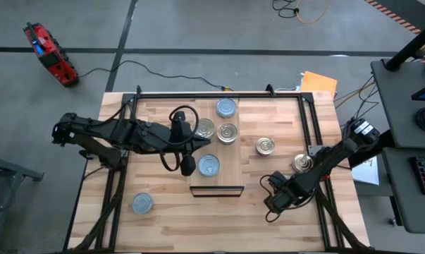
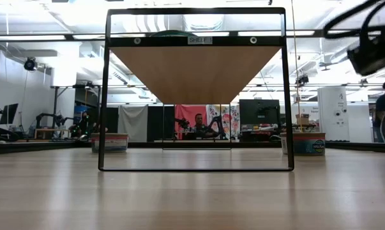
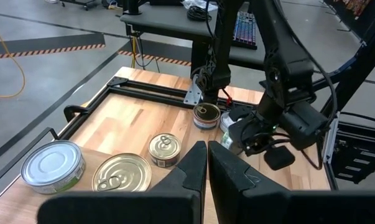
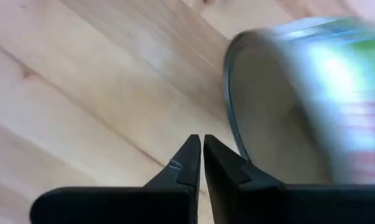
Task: Stack canned seafood by type on shelf
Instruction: Stack the green tuna can on top of the green tuna can on the shelf
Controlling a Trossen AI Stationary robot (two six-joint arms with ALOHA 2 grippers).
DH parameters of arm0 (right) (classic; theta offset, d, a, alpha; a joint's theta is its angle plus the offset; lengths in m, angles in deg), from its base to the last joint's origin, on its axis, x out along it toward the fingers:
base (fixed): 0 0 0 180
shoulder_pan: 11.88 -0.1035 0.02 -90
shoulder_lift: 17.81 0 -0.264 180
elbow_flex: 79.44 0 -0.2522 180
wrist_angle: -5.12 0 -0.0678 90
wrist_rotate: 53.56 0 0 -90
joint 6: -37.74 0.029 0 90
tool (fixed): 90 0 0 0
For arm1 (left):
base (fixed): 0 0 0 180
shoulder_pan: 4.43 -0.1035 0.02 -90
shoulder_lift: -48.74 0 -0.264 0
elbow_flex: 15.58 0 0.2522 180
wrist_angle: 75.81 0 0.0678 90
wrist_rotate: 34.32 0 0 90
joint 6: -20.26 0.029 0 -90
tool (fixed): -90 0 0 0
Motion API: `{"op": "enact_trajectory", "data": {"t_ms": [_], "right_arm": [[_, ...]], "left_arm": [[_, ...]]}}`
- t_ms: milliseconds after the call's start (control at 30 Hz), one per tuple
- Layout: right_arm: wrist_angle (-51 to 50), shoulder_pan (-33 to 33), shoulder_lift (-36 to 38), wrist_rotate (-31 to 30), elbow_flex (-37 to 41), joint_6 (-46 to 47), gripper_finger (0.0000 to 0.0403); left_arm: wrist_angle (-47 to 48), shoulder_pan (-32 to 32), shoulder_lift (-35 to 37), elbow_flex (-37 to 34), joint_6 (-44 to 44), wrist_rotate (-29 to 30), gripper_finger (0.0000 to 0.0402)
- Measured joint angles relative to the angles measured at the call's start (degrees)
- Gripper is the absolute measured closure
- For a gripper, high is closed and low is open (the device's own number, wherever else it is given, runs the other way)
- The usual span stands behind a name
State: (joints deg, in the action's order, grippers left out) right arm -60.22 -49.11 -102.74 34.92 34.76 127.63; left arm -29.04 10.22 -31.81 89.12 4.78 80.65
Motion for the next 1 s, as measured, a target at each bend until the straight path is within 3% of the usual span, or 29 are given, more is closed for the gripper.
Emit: {"op": "enact_trajectory", "data": {"t_ms": [333,733,833,1000], "right_arm": [[-9.35,1.67,5.76,-0.64,-6.44,-7.28,0.039],[-13.45,8.99,20.34,1.5,-6.81,-16.2,0.0384],[-14.79,9.88,22.73,3.94,-6.81,-18.18,0.0356],[-15.47,9.27,23.01,4.96,-6.75,-25.5,0.0271]], "left_arm": [[-0.02,0.0,0.0,0.0,1.0,0.11,0.0401],[-0.17,0.0,0.0,0.0,1.28,0.11,0.0401],[-0.2,0.0,0.0,0.0,1.73,0.11,0.0401],[-0.22,0.0,0.0,0.0,2.69,0.09,0.0401]]}}
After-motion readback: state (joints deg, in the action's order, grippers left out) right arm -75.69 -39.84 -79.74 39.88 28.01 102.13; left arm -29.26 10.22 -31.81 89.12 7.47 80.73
